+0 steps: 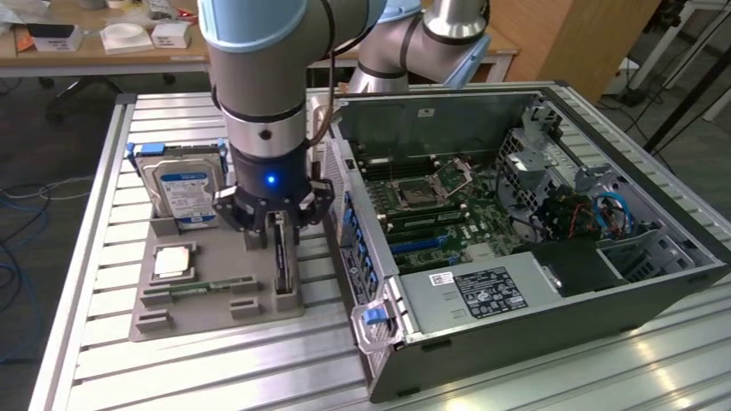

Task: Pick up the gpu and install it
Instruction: 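Pick up the gpu and move the gpu toward the slot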

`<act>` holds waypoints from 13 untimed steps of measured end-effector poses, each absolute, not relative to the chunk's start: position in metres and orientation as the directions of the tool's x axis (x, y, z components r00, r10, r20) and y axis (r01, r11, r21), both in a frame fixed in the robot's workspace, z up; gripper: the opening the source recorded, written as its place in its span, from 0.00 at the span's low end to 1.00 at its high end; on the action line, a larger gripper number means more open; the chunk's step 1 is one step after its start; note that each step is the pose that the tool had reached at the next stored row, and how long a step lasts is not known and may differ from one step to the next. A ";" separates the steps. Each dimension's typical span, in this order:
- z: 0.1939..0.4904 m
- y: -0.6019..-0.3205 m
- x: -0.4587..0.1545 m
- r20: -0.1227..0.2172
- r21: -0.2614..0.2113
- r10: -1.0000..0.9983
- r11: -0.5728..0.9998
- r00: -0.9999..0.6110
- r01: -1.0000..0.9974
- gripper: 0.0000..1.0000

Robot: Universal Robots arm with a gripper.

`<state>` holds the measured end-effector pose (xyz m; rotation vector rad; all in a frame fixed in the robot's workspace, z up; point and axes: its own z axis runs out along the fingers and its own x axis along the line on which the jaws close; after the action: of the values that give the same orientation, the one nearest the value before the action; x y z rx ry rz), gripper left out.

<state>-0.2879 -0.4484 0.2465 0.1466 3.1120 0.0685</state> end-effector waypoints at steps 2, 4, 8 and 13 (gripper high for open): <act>0.243 -0.447 -0.290 -0.023 0.045 0.097 0.994 -0.995 0.096 0.47; 0.239 -0.443 -0.290 -0.023 0.045 0.098 0.994 -0.995 0.097 0.47; 0.233 -0.438 -0.290 -0.023 0.045 0.098 0.994 -0.995 0.097 0.47; 0.233 -0.439 -0.290 -0.023 0.044 0.098 0.994 -0.995 0.097 0.47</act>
<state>-0.2903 -0.4385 0.2328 0.1520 3.1117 0.0665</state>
